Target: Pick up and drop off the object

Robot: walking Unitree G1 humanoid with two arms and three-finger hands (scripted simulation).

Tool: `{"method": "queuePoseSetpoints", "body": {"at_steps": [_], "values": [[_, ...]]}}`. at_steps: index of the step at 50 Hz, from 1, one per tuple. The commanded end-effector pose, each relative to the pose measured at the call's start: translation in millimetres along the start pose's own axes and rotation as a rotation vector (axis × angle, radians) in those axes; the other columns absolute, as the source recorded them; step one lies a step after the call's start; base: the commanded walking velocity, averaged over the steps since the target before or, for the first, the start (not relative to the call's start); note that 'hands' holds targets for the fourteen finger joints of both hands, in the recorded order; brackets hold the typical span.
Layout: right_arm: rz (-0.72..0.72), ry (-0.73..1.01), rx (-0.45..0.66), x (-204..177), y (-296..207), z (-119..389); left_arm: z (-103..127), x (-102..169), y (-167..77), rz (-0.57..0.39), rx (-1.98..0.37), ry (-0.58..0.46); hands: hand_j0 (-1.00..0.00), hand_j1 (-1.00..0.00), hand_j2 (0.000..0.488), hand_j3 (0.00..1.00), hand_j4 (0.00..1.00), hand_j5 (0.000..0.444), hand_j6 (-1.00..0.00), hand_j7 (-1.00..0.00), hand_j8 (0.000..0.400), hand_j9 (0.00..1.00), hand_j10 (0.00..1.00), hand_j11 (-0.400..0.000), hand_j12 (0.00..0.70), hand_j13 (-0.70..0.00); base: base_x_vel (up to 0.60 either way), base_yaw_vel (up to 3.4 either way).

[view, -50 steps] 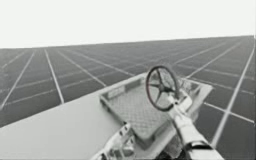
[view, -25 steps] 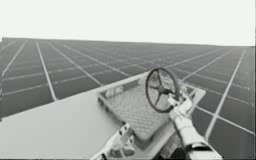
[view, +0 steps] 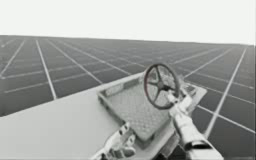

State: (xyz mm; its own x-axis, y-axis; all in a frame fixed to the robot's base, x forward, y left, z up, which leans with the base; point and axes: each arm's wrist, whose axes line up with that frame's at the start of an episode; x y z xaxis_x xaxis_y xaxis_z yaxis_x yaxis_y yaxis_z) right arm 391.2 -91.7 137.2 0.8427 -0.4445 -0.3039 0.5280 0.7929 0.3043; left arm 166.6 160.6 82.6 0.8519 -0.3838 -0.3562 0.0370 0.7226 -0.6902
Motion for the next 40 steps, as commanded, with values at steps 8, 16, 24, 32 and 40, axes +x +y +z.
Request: {"method": "queuePoseSetpoints", "body": {"at_steps": [8,16,24,32,40], "values": [[-0.039,-0.019,0.021,5.8,-16.1,7.0,5.7,19.5,-18.4,-0.087,0.023,-0.007,0.00,0.00,0.000,1.00,1.00,0.000,0.00,0.00,0.000,1.00,1.00,-0.400,0.000,-0.700,0.26,-1.35],[-0.039,-0.019,0.021,5.8,-16.1,7.0,5.7,19.5,-18.4,-0.087,0.023,-0.007,0.00,0.00,0.000,1.00,1.00,0.000,0.00,0.00,0.000,1.00,1.00,-0.400,0.000,-0.700,0.26,-1.35],[-0.039,-0.019,0.021,5.8,-16.1,7.0,5.7,19.5,-18.4,-0.087,0.023,-0.007,0.00,0.00,0.000,1.00,1.00,0.000,0.00,0.00,0.000,1.00,1.00,-0.400,0.000,-0.700,0.26,-1.33],[-0.039,-0.019,0.021,5.8,-16.1,7.0,5.7,19.5,-18.4,-0.087,0.023,-0.007,0.00,0.00,0.000,1.00,1.00,0.000,0.00,0.00,0.000,1.00,1.00,-0.400,0.000,-0.700,0.26,-1.35],[-0.039,-0.019,0.021,5.8,-16.1,7.0,5.7,19.5,-18.4,-0.087,0.023,-0.007,0.00,0.00,0.000,1.00,1.00,0.000,0.00,0.00,0.000,1.00,1.00,-0.400,0.000,-0.700,0.26,-1.32]]}}
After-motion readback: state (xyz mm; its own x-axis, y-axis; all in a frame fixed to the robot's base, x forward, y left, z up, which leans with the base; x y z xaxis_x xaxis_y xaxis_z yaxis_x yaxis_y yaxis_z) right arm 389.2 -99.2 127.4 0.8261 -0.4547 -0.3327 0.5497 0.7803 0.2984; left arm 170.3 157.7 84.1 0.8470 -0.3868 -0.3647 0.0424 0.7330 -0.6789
